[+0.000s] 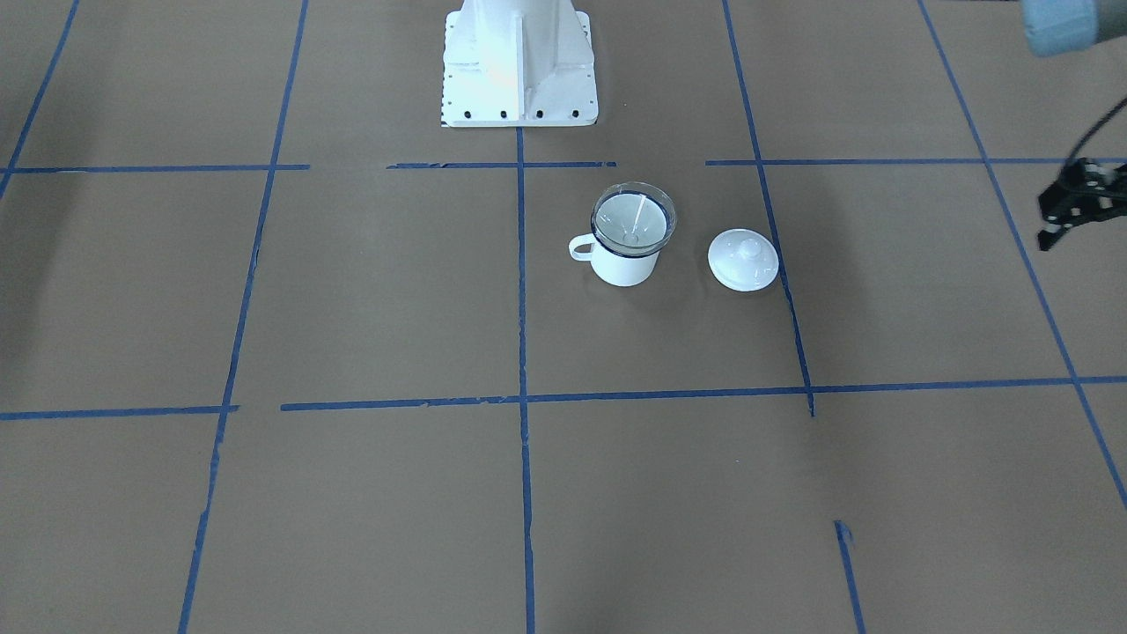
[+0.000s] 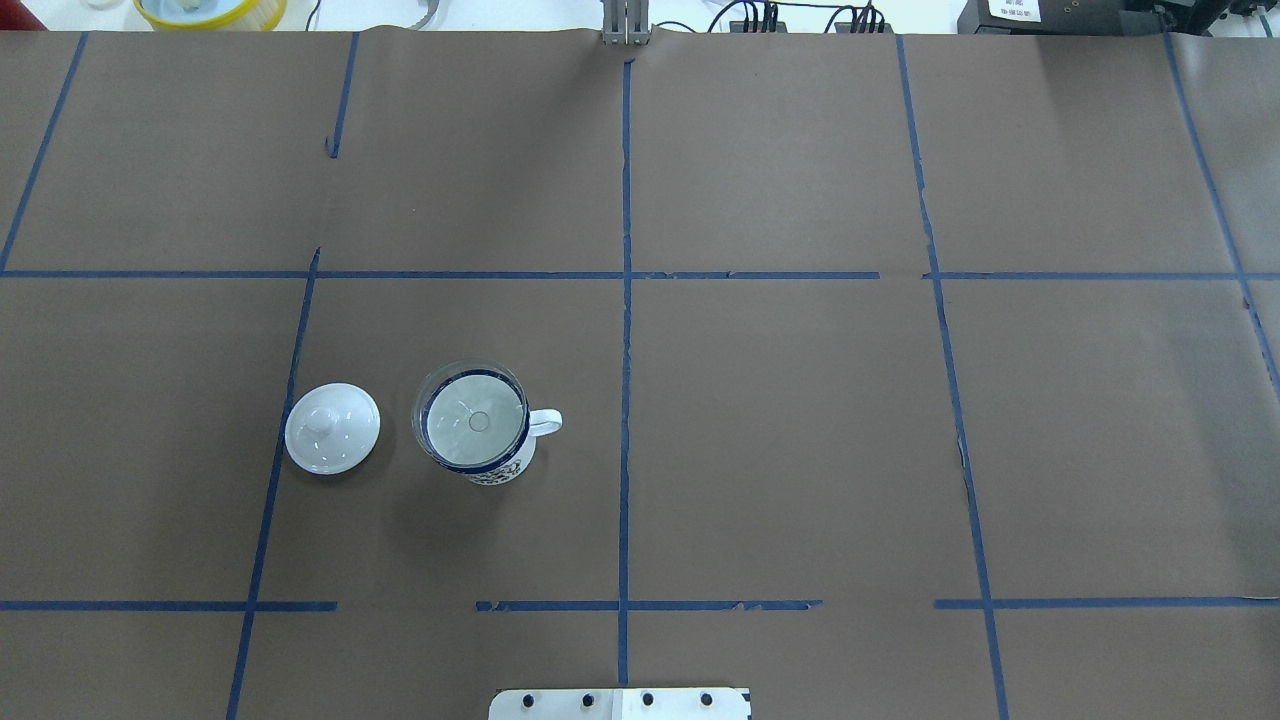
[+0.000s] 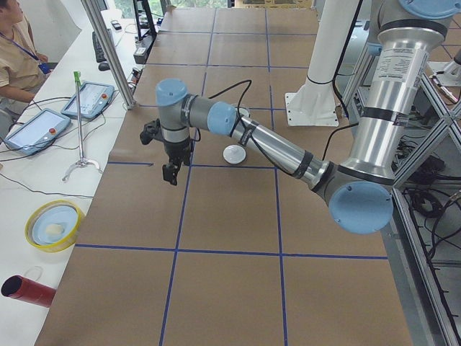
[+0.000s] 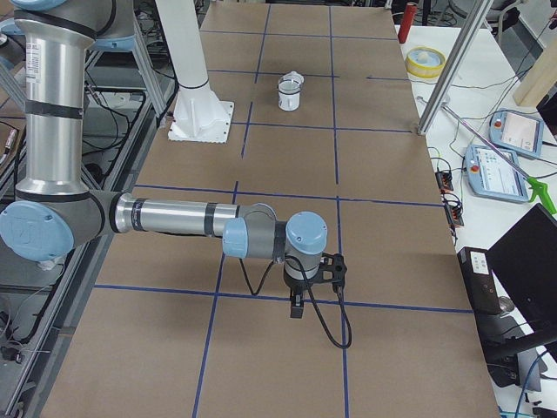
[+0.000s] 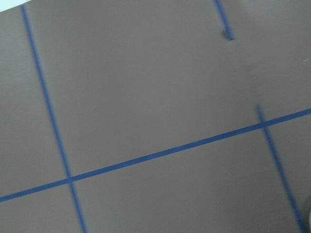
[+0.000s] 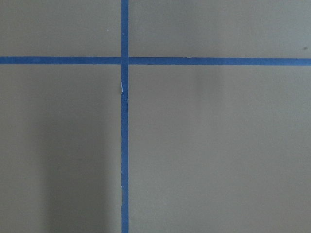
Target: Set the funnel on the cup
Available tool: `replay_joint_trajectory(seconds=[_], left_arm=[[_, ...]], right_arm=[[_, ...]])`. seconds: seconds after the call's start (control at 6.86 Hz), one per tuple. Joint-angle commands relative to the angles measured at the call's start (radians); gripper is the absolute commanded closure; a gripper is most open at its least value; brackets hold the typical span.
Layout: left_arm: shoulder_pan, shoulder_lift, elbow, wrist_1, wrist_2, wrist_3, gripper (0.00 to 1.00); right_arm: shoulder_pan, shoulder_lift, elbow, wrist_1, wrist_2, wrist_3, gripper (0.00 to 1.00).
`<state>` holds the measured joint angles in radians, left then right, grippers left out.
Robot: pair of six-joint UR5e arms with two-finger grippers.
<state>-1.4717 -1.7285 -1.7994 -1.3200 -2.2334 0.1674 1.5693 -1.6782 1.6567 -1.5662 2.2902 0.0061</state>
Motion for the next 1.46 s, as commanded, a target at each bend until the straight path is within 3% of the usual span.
replay_joint_trajectory(seconds=[0.0, 0.15, 0.44, 0.87, 1.31], left_arm=[[-0.097, 0.184, 0.101, -0.033, -0.005, 0.152, 0.0], [-0.095, 0.264, 0.115, -0.113, -0.014, 0.146, 0.0], [-0.098, 0.28, 0.132, -0.133, -0.136, 0.144, 0.0], [-0.099, 0.238, 0.132, -0.14, -0.044, 0.138, 0.0], [-0.099, 0.236, 0.13, -0.14, -0.029, 0.098, 0.0]], right_arm=[[0.0, 0.0, 0.0, 0.0, 0.0, 0.0, 0.0], [0.0, 0.0, 0.0, 0.0, 0.0, 0.0, 0.0], [0.0, 0.0, 0.0, 0.0, 0.0, 0.0, 0.0], [0.0, 0.0, 0.0, 0.0, 0.0, 0.0, 0.0], [0.0, 0.0, -0.002, 0.0, 0.0, 0.0, 0.0]])
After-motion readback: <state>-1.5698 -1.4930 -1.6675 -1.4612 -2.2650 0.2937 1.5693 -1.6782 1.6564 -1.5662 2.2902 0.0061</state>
